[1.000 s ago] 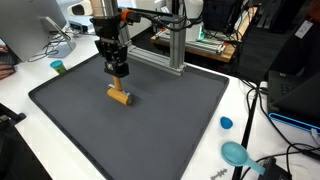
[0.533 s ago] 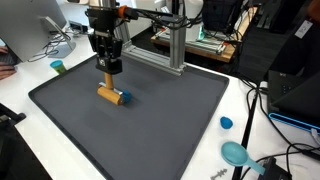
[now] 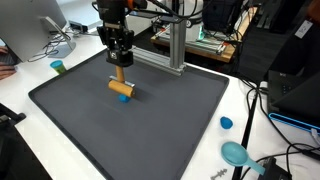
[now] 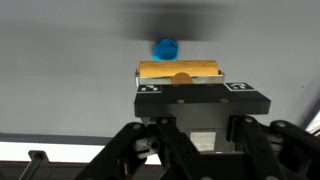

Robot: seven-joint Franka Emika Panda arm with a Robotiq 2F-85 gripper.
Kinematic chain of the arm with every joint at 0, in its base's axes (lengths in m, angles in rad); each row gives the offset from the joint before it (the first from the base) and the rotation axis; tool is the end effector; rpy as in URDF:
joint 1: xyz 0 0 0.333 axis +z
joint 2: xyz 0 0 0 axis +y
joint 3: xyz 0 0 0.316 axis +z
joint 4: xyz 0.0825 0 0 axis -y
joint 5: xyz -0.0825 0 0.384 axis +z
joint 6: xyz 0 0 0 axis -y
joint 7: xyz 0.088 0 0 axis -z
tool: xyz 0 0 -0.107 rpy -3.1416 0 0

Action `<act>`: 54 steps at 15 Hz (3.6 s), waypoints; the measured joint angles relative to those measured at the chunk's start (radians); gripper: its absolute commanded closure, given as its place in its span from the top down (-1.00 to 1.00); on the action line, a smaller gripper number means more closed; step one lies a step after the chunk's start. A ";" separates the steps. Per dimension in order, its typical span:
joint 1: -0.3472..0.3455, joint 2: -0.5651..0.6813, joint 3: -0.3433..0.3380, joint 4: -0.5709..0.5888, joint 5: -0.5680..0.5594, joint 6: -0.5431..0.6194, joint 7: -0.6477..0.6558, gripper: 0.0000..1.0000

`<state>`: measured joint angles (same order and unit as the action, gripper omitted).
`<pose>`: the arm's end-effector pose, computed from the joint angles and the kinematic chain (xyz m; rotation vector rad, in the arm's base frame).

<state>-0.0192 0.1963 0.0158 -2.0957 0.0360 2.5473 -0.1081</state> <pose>0.5976 -0.0027 0.3539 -3.1011 -0.1191 -0.4000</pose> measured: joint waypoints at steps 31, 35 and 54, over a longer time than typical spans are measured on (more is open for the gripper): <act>-0.023 0.086 -0.015 -0.040 0.030 0.191 0.001 -0.56; -0.011 0.019 0.001 -0.107 0.018 0.182 -0.004 -0.56; -0.015 -0.046 -0.011 -0.148 -0.039 0.129 -0.018 -0.56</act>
<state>-0.0342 0.1507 0.0053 -2.2441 -0.0029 2.6762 -0.1260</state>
